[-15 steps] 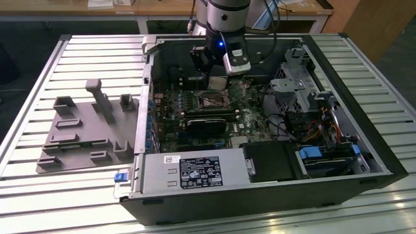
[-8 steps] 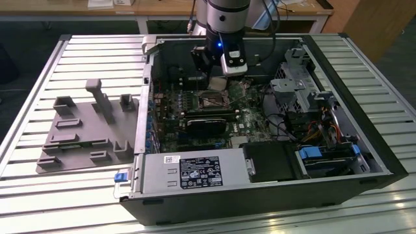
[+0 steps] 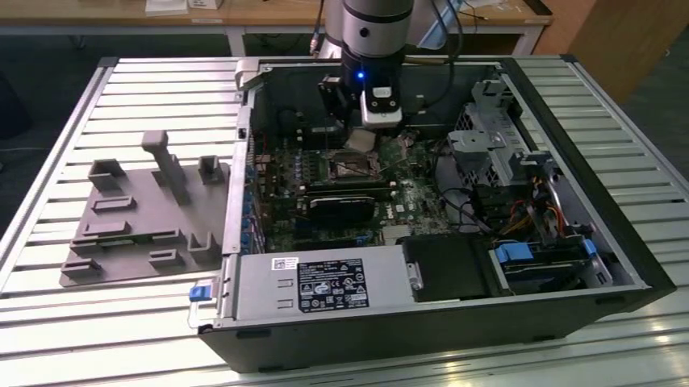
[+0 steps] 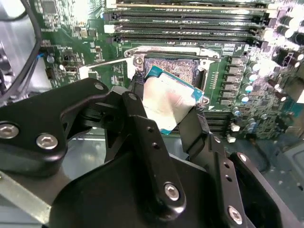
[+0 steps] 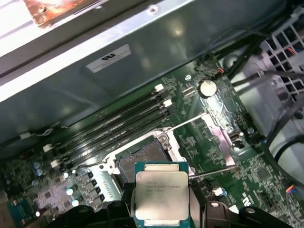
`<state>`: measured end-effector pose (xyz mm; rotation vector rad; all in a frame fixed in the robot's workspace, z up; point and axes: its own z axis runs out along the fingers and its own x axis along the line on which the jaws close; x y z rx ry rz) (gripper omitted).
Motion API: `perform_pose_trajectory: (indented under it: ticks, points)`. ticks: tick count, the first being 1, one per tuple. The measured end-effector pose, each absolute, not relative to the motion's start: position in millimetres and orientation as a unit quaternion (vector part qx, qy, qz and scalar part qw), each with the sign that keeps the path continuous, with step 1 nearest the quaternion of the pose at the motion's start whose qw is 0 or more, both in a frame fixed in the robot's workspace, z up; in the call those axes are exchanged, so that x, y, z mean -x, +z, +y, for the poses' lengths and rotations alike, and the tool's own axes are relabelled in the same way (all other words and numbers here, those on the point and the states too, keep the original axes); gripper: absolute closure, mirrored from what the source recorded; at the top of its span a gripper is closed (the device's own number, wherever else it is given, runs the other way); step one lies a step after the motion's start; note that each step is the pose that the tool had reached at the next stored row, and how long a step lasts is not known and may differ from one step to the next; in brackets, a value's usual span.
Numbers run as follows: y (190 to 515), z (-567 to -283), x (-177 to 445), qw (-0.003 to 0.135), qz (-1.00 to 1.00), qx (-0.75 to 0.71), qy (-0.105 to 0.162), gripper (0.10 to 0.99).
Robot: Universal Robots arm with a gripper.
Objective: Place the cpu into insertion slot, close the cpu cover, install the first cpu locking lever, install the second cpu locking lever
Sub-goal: 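Place the cpu into insertion slot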
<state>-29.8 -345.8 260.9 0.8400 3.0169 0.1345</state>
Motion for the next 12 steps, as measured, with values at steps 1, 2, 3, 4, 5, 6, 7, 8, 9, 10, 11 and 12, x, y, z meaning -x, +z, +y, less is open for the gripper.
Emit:
perform_pose_trajectory:
  ticks: [1,2,3,4,5,6,7,8,9,10,11,12]
  points:
    - [260.5,-345.8,29.8,0.004,0.961,-0.274,0.043,0.549]
    - [260.1,-345.8,29.8,0.004,0.959,-0.281,0.042,0.549]
    - [259.7,-345.8,29.8,0.005,0.957,-0.287,0.042,0.549]
    - [259.4,-345.8,29.8,0.005,0.955,-0.293,0.042,0.549]
    - [259.0,-345.8,29.8,0.005,0.953,-0.299,0.042,0.549]
    - [258.6,-345.8,29.8,0.006,0.951,-0.306,0.042,0.549]
    - [258.2,-345.8,29.8,0.006,0.949,-0.313,0.042,0.549]
    - [257.8,-345.8,29.8,0.007,0.946,-0.320,0.041,0.549]
    - [257.5,-345.8,29.8,0.007,0.944,-0.328,0.041,0.549]
    - [257.3,-345.8,29.8,0.007,0.941,-0.335,0.041,0.549]
    - [257.0,-345.8,29.8,0.008,0.939,-0.343,0.041,0.549]
    - [256.8,-345.8,29.9,0.008,0.936,-0.350,0.041,0.549]
